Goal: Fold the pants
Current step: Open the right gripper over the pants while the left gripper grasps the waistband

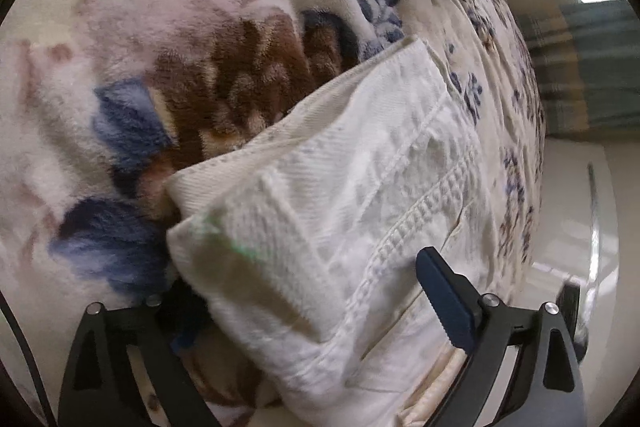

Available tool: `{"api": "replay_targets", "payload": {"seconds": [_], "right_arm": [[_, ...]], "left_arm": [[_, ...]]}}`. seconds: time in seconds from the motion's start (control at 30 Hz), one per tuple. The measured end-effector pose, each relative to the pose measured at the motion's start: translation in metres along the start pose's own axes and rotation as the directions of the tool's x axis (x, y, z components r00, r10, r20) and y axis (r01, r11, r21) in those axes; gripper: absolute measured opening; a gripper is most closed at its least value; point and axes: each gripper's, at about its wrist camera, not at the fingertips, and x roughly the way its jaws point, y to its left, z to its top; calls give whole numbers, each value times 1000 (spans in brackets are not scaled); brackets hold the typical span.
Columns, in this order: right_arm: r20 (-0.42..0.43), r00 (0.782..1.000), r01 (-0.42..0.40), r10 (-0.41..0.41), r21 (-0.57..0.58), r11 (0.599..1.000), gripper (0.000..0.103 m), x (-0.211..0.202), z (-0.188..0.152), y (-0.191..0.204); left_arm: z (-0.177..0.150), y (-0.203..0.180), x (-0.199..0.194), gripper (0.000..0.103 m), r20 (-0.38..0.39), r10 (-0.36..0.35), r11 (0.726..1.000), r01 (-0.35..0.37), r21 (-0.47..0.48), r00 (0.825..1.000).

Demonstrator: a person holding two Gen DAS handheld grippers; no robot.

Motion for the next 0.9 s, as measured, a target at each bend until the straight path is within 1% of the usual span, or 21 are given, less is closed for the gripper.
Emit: {"api": "replay_targets", "payload": {"seconds": [0.03, 0.1, 0.13, 0.2, 0.27, 0.3, 0.37, 0.43, 0.5, 0.6, 0.73, 0.83, 0.9], "right_arm": [[42, 997, 65, -64, -30, 997, 95, -9, -14, 9], [99, 982, 168, -162, -53, 984, 95, -17, -41, 25], [116, 979, 176, -170, -46, 983, 95, -19, -53, 29], [129, 980, 152, -149, -13, 988, 95, -18, -78, 35], [133, 984, 117, -120, 31, 993, 95, -18, -92, 38], [134, 985, 104, -110, 52, 993, 95, -25, -89, 31], [130, 986, 99, -108, 81, 992, 95, -17, -105, 34], [117, 991, 52, -67, 127, 991, 95, -9, -121, 32], [100, 994, 36, -51, 149, 988, 95, 0, -130, 29], [72, 997, 5, -19, 183, 983, 95, 16, -146, 24], [46, 999, -7, -1, 182, 983, 95, 34, -160, 17], [49, 999, -14, 6, 169, 986, 95, 40, -170, 14], [48, 999, -18, 11, 161, 987, 95, 41, -174, 10]], "left_arm": [[1, 4, -1, 95, 11, -19, 999, 20, -45, 1000], [2, 9, -2, 95, 23, -53, 993, 55, -102, 998], [3, 13, -3, 95, 40, -72, 987, 77, -143, 997], [3, 17, -3, 94, 62, -96, 979, 105, -173, 993], [1, 16, -4, 81, 82, -82, 979, 96, -179, 993], [-1, 15, -5, 78, 88, -74, 981, 88, -174, 993], [-5, 16, -8, 67, 103, -60, 983, 76, -165, 993], [-8, 20, -10, 61, 114, -63, 981, 83, -173, 991], [-13, 29, -13, 60, 111, -101, 971, 122, -207, 989], [-25, 40, -16, 62, 91, -128, 957, 147, -249, 988], [-41, 50, -24, 63, 104, -156, 938, 181, -296, 982], [-47, 55, -26, 69, 122, -194, 920, 224, -322, 973], [-43, 58, -20, 74, 132, -207, 910, 240, -338, 969]]}}
